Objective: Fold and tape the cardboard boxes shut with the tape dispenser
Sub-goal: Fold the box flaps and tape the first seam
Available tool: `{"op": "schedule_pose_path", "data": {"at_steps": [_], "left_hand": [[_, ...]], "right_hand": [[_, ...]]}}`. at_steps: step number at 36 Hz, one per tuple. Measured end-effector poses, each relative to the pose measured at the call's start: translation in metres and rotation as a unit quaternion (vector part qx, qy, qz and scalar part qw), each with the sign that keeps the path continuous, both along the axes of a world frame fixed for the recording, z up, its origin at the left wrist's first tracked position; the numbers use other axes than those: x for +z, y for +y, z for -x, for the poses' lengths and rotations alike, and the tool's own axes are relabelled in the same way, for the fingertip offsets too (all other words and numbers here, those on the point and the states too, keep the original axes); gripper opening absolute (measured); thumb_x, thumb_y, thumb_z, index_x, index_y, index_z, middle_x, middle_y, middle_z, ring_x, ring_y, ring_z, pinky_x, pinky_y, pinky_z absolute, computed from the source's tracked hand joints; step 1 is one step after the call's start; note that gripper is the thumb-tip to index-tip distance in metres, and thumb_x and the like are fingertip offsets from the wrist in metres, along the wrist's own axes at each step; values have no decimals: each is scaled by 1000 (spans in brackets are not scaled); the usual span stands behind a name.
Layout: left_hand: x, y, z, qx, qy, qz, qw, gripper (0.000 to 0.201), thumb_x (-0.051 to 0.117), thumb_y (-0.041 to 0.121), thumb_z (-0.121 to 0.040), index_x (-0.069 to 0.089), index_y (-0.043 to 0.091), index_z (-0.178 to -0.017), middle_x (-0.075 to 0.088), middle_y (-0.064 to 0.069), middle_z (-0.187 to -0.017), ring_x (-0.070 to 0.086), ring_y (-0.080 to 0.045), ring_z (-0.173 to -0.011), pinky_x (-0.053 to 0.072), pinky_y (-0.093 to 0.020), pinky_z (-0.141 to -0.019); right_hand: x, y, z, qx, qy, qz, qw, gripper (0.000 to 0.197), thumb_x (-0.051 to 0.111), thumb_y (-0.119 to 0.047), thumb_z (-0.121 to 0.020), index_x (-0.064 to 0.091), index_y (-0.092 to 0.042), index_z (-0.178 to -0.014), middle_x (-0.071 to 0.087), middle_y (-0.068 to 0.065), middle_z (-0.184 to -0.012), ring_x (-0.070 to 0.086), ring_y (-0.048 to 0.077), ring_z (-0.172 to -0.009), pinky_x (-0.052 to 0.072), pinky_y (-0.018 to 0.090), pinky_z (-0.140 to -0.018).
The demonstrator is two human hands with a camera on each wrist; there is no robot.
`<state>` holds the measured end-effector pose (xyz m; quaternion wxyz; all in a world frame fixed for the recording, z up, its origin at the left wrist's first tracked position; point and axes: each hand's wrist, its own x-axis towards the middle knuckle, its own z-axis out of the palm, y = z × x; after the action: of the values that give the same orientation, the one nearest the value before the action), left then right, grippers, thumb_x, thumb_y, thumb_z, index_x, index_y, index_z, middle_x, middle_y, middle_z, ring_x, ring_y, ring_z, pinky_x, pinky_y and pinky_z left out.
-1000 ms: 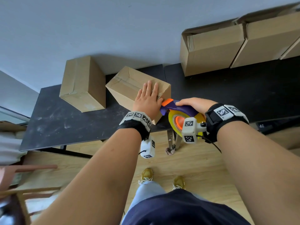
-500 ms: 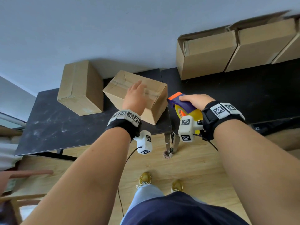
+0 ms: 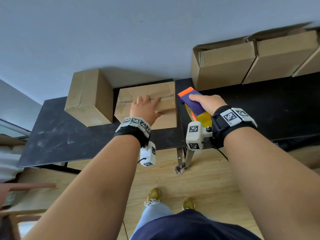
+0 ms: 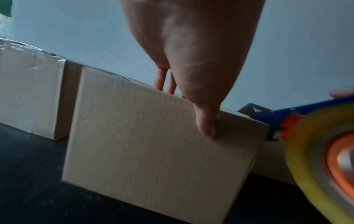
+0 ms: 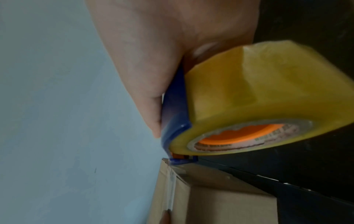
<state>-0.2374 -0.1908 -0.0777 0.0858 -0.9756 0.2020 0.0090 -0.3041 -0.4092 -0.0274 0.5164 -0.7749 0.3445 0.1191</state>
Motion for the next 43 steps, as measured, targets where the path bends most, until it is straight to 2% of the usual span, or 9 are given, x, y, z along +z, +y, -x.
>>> {"op": "schedule_pose_path", "data": {"at_steps": [5,10,18,25,29,31,34,38,43], "left_hand": [[-2,-13,-1,25,-26,-19,999,65,46,60,-90,26,32,-146,41,-6,-134,41,-29,-119,38,-39,-93],[-7,-20,-3,57,-40,-15,997,65,46,59,-91,27,29,-146,42,-5,-136,41,-29,-119,38,-38,-91],[0,-26,-17,93,-7,-1,996,65,49,57,-90,30,25,-144,39,-7,-134,42,-30,-118,40,-37,-86],[19,-23,-27,153,82,136,975,59,50,67,-84,51,30,-130,41,-11,-130,38,-31,-123,42,-43,-96],[36,-24,-31,161,97,275,943,39,42,42,-96,65,18,-117,57,-13,-116,53,-31,-110,44,-37,-87],[44,-29,-31,158,132,344,916,35,41,29,-97,67,6,-101,65,-15,-97,60,-30,-88,43,-32,-73],[56,-38,-29,202,244,507,801,30,42,24,-97,64,6,-90,64,-13,-92,58,-23,-70,45,-30,-66],[65,-38,-22,272,349,599,667,41,38,39,-100,65,11,-89,70,-8,-92,66,-24,-79,51,-31,-71],[68,-29,-18,281,382,628,616,32,48,40,-98,63,12,-94,71,-4,-84,64,-21,-79,48,-29,-67]], "right_hand": [[4,-2,-5,-7,-25,-4,1000,57,69,-56,-79,63,-11,-112,67,7,-110,64,25,-97,43,30,-76],[5,-3,-6,2,-36,-3,999,46,68,-54,-81,61,-13,-100,67,7,-104,64,24,-93,43,29,-75],[5,-4,-8,4,-44,-19,999,59,69,-60,-78,63,-10,-109,68,5,-105,64,22,-92,43,29,-73],[13,-4,-9,17,-55,-37,998,70,71,-65,-72,63,-9,-115,69,6,-108,66,22,-96,51,34,-85],[22,-1,-7,31,-66,-35,997,66,70,-60,-77,61,-8,-117,67,5,-110,64,20,-95,47,30,-76],[26,1,-5,37,-76,-34,996,61,71,-57,-78,61,-8,-114,67,5,-108,64,19,-92,46,28,-73],[29,3,-3,44,-85,-38,995,62,72,-58,-75,64,-9,-113,69,4,-104,66,19,-90,50,31,-78],[30,6,0,62,-89,-57,993,60,74,-61,-72,67,-12,-105,72,6,-101,69,22,-90,53,39,-92],[30,6,7,95,-77,-62,991,64,74,-68,-64,69,-15,-100,74,4,-97,70,24,-91,52,44,-96]]}}
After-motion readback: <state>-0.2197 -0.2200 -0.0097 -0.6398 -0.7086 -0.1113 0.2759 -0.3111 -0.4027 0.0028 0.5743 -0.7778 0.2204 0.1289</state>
